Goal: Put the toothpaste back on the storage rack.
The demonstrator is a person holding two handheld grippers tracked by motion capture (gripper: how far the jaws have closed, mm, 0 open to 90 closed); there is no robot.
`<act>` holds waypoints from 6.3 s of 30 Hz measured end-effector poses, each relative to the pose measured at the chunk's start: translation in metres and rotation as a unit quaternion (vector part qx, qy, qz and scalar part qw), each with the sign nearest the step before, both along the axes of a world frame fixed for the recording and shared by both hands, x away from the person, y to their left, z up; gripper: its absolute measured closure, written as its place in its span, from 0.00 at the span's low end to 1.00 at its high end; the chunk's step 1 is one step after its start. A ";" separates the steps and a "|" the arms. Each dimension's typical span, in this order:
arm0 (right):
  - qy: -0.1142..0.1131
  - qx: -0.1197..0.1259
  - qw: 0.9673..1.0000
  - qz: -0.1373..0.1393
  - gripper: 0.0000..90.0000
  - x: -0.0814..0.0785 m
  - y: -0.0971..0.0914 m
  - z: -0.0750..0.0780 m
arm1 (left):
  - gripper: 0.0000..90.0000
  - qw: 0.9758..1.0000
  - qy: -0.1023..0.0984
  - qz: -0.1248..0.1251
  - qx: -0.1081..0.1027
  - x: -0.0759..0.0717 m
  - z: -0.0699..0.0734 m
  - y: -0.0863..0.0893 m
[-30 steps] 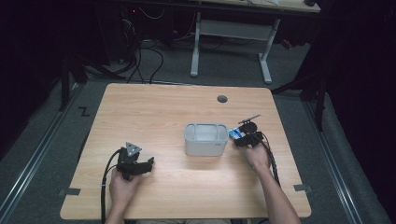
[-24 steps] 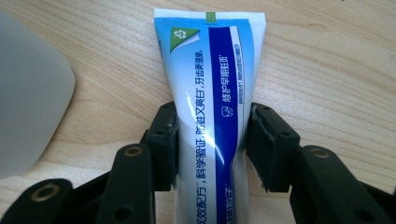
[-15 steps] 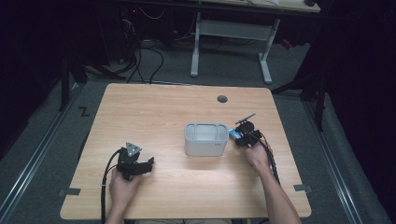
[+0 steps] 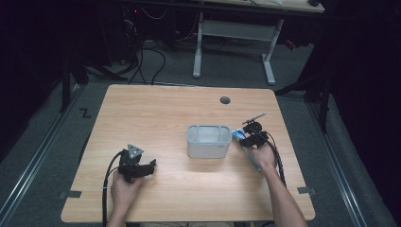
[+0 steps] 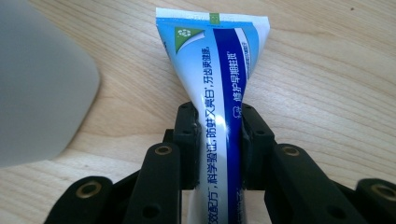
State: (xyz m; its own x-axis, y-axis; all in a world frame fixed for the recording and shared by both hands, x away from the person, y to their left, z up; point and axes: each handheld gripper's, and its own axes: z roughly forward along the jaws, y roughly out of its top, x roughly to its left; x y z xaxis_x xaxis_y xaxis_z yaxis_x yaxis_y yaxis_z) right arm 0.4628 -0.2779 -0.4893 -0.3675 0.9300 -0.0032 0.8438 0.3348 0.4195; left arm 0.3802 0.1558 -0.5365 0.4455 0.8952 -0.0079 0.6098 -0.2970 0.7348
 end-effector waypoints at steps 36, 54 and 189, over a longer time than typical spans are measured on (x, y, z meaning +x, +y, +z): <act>-0.060 0.087 0.994 0.028 0.82 -0.029 -0.020 0.041 | 0.25 1.000 0.001 -0.001 -0.002 0.000 0.000 0.000; -0.118 0.114 0.985 0.051 0.82 -0.050 -0.024 0.069 | 0.25 1.000 0.001 -0.001 -0.002 0.000 0.000 0.000; -0.250 0.212 0.927 0.183 0.82 -0.007 0.110 0.151 | 0.25 1.000 0.000 -0.004 -0.001 0.000 0.000 0.000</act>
